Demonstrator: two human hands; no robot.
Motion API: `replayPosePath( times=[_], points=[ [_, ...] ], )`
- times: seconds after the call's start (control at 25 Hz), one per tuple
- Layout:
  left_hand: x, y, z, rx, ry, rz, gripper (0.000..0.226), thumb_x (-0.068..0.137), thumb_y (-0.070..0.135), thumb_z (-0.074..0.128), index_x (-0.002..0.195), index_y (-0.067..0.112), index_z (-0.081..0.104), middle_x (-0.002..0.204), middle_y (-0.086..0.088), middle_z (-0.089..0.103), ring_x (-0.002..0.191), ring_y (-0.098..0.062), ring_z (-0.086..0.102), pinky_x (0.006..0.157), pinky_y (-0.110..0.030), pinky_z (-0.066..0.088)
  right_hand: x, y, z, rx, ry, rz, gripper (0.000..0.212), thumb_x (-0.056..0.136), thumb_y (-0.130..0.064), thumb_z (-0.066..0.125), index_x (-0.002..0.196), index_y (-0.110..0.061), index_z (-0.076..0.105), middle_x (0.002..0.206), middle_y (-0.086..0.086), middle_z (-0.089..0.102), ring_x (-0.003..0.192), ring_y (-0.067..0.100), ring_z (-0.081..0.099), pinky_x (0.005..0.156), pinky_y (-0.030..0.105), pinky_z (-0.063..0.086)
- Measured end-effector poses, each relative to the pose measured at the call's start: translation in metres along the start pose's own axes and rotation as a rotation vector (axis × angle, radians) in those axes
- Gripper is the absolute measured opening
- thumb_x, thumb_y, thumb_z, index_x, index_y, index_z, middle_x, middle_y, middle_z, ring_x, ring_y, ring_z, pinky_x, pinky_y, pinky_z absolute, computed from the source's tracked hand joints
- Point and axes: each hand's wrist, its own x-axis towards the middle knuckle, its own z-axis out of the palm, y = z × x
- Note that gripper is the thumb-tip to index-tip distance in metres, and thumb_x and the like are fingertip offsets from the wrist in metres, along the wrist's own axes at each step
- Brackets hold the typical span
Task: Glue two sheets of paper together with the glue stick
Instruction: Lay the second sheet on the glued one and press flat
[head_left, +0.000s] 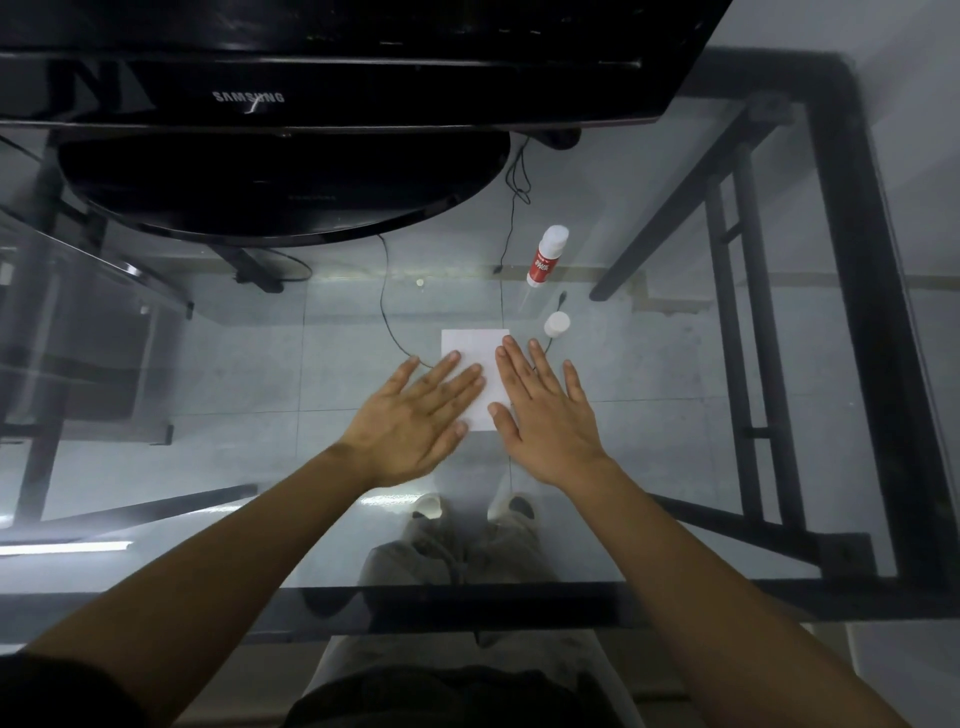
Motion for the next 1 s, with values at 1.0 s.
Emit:
replayPosePath(
  times=[1.0],
  points=[
    [0.018, 0.017, 0.010, -0.124, 0.055, -0.321, 0.058, 0.093, 0.047, -0.002, 0.137, 0.016, -0.022, 0.148, -0.002, -0.023, 0.134, -0.016, -0.024, 0.109, -0.033, -0.009, 0.000, -0.009, -0.006, -0.077, -0.006, 0.040, 0.063, 0.096, -0.044, 0.016, 0.143, -0.016, -0.015, 0.156, 0.003, -0.014, 0.142, 0.022, -0.014, 0.107, 0.044, -0.013]
  ],
)
